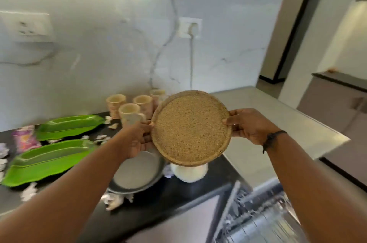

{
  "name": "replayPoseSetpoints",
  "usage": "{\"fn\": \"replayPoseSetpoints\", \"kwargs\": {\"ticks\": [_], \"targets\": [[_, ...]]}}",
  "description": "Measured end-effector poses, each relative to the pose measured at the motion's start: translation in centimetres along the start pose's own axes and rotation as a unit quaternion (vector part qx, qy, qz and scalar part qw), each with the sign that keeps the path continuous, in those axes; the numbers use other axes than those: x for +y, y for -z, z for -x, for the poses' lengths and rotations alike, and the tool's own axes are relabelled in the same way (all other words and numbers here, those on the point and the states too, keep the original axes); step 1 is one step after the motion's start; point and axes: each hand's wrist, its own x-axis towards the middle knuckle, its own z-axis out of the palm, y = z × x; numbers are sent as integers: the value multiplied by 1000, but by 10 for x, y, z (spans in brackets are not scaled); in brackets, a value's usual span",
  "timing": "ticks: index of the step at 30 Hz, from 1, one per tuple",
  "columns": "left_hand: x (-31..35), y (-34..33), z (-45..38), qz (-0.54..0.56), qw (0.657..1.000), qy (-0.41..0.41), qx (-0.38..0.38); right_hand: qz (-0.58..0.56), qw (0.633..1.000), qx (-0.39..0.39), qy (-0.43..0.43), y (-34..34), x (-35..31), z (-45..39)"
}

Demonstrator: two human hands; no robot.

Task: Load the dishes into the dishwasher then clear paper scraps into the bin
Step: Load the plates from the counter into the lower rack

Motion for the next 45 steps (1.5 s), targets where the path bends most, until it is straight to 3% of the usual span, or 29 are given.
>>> {"fn": "replayPoseSetpoints", "kwargs": {"ticks": [6,10,17,23,28,33,38,45], "targets": [[-75,-203,-20,-94,986,30,-137,29,985,150,-76,195,94,60],[-116,-311,-13,-147,965,34,-214,22,960,250,-124,286,145,111],[-189,-459,-11,-226,911,24,-343,-5,882,421,-212,366,223,202],[-246,-545,-15,-294,839,-81,-450,137,783,542,-274,410,280,231],[-276,-590,-35,-388,744,-196,-507,259,706,578,-316,413,304,232],[-323,-614,-50,-442,682,-209,-544,283,687,559,-370,410,355,225],[-380,-629,-65,-493,664,-185,-530,280,676,530,-429,410,414,215],[-484,-668,-106,-514,682,-180,-487,250,696,519,-428,467,519,180]]}}
